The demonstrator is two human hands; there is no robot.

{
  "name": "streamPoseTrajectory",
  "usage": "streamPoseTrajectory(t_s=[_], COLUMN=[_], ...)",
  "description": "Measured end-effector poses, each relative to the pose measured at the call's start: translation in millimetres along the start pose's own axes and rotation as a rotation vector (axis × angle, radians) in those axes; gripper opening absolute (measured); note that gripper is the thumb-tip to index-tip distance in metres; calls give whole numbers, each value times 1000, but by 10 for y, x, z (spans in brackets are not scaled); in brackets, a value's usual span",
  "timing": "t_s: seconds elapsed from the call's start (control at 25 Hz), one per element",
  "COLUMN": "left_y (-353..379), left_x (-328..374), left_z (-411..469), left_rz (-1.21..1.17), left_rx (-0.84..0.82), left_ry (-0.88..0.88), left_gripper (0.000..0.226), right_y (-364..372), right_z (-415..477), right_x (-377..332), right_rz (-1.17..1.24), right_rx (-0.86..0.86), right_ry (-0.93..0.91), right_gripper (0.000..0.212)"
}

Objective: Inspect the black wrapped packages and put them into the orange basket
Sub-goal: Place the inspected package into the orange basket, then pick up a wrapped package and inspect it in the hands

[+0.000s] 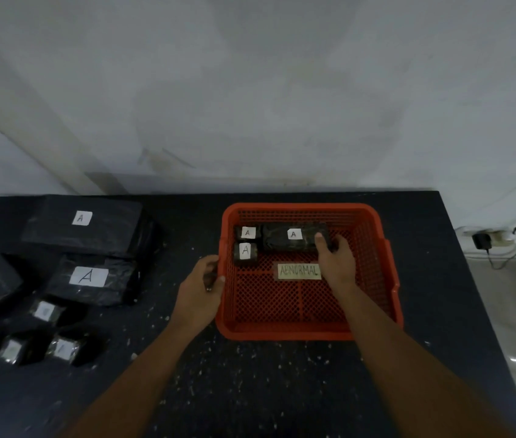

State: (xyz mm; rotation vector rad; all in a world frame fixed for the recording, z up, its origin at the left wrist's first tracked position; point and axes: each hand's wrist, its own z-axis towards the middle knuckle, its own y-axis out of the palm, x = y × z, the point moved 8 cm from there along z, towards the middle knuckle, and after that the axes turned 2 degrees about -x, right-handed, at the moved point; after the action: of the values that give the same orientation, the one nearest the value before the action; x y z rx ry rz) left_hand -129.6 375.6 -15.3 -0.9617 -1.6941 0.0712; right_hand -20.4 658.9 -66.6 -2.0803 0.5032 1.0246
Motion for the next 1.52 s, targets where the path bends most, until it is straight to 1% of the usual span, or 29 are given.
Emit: streamPoseTrajectory(t_s=[0.16,0.2,0.28,0.32,0.4,0.6,0.72,0.88,0.96,1.08,1.2,1.24,1.32,1.4,1.44,1.52], left_y=[-59,-86,-194,-252,-397,-844,-1161,-1651,-1887,-2188,-2376,-2413,-2456,-2468,-2472,-2474], left_x=[-69,-115,-241,-303,-454,-882,-1170,-1575,-1802,-2180,-2420,-2478,-2604,-2687,-2719,-2782], left_z=[-106,-130,-209,-258,-368,-626,-756,-899,-969,-1059,-1145,-1169,-1204,-1229,-1235,-1235], left_rz=[-21,-36,-72,-83,-104,-130,-167,-116,-105,-93,-86,-79,-64,-68,-62,-60], left_rx=[8,12,33,42,56,69,85,153,180,191,190,186,159,132,124,107], left_ry=[17,10,4,3,-2,-30,-80,-112,-150,-220,-243,-251,-267,-272,-273,-283], left_gripper=[36,37,37,37,36,33,30,27,27,29,28,29,33,34,34,35], right_y=[-28,-25,-23,-5,101,435,854,1523,1909,2542,3199,3394,3730,3938,3999,4052], right_z=[-224,-299,-477,-561,-713,-1193,-1559,-2063,-2298,-2633,-2909,-2992,-3103,-3162,-3171,-3169], right_x=[-99,-136,-214,-232,-245,-375,-597,-912,-984,-1026,-896,-827,-660,-523,-476,-432], right_rz=[-18,-58,-209,-254,-261,-238,-245,-293,-305,-318,-395,-439,-520,-600,-640,-681], right_rx=[-9,10,105,130,102,93,19,-61,-144,-309,-538,-608,-684,-699,-684,-622], right_ry=[-37,-68,-139,-151,-160,-203,-247,-399,-436,-430,-370,-349,-308,-266,-255,-262], right_gripper=[40,39,38,40,44,36,31,24,23,25,37,45,65,81,84,77])
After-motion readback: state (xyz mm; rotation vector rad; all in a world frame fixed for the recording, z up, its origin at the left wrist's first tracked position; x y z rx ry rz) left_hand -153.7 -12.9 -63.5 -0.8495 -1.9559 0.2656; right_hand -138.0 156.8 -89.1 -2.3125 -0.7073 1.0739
